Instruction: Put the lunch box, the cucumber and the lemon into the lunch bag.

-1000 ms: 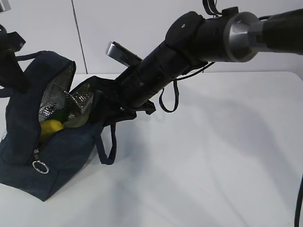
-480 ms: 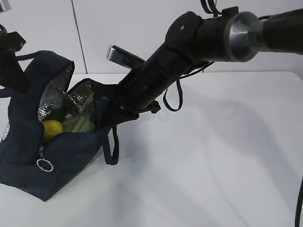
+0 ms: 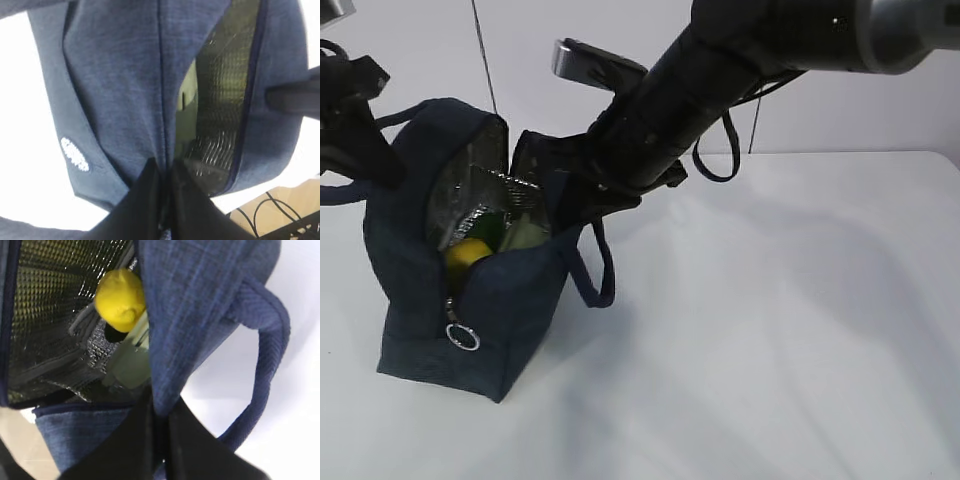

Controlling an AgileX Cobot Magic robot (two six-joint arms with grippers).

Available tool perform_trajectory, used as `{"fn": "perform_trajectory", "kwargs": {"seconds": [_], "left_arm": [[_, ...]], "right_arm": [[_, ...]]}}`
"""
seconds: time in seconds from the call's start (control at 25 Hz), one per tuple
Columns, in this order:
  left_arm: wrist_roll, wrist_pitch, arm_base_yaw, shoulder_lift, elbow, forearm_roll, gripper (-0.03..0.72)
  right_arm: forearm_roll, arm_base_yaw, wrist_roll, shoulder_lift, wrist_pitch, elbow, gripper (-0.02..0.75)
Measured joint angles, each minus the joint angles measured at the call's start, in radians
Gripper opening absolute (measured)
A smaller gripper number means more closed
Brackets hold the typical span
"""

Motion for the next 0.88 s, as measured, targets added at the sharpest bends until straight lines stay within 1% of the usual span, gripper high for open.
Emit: {"fn": "perform_trajectory", "kwargs": {"seconds": [0.36, 0.56, 0.72, 0.88], "left_arm": [[0.003, -0.080, -0.150, 0.000, 0.000, -0.008, 0.001], [0.005, -0.176, -0.210, 0.000, 0.002, -0.014, 0.001], [0.007, -0.263, -0.258, 0.000, 0.071, -0.053, 0.001], [0.022, -0.335, -0.312, 0.000, 0.140, -0.095, 0.001]], "right_arm": [[-0.238, 0.000, 0.132, -0.083, 0.053, 0.000, -0.001], [-0.321, 0.000, 0.173, -0.141, 0.059, 0.000, -0.001], [-0.403, -0.002, 0.205, -0.168, 0.105, 0.002, -0.001], [-0.434, -0.002, 0.213, -0.205, 0.123, 0.066, -0.001]]}}
